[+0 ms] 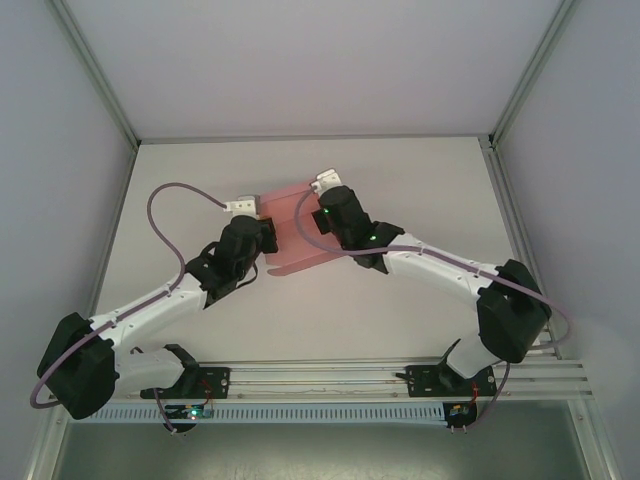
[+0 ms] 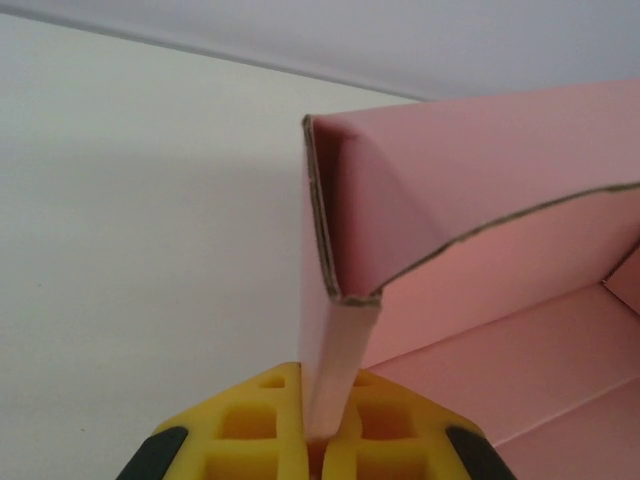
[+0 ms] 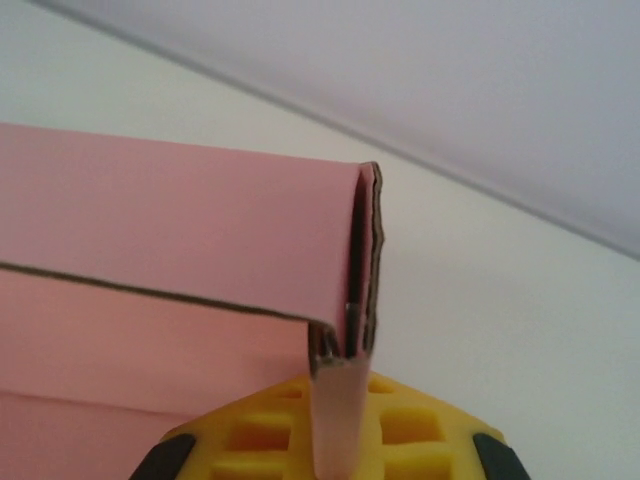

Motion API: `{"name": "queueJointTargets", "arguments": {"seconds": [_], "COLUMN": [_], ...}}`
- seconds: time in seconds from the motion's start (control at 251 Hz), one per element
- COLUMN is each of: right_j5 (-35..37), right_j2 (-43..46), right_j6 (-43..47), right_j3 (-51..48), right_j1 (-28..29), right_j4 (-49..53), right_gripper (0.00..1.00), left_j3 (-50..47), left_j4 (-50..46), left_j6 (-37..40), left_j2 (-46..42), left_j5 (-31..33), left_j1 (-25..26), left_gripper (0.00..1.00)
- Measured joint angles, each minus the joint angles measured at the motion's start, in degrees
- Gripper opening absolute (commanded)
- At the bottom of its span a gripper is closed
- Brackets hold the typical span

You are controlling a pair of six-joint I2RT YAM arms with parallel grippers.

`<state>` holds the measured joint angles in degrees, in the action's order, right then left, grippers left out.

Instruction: Assemble paper box

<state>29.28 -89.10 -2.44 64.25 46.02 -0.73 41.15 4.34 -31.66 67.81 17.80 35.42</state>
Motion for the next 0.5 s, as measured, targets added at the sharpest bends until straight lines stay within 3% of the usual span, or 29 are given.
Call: {"name": "queueJointTargets", "arguments": {"seconds": [0.275,0.503], "right_j5": [18.9,24.0], "right_j2": [-6.7,-8.0], "right_j6": [1.3,5.6], "right_j3": [4.1,3.3], "right_j1": [3.8,4.0], "right_j4": [-2.3,-7.4], "right_gripper": [0.00,0.00], "left_j3": [10.4,11.9], "left_j4": [-13.9,-15.2], "left_j6": [-13.9,-18.8], "left_j2": [6.5,8.2], "left_j5": [8.0,7.9], "left_j1": [2.2,2.8], "left_gripper": [0.00,0.00]}}
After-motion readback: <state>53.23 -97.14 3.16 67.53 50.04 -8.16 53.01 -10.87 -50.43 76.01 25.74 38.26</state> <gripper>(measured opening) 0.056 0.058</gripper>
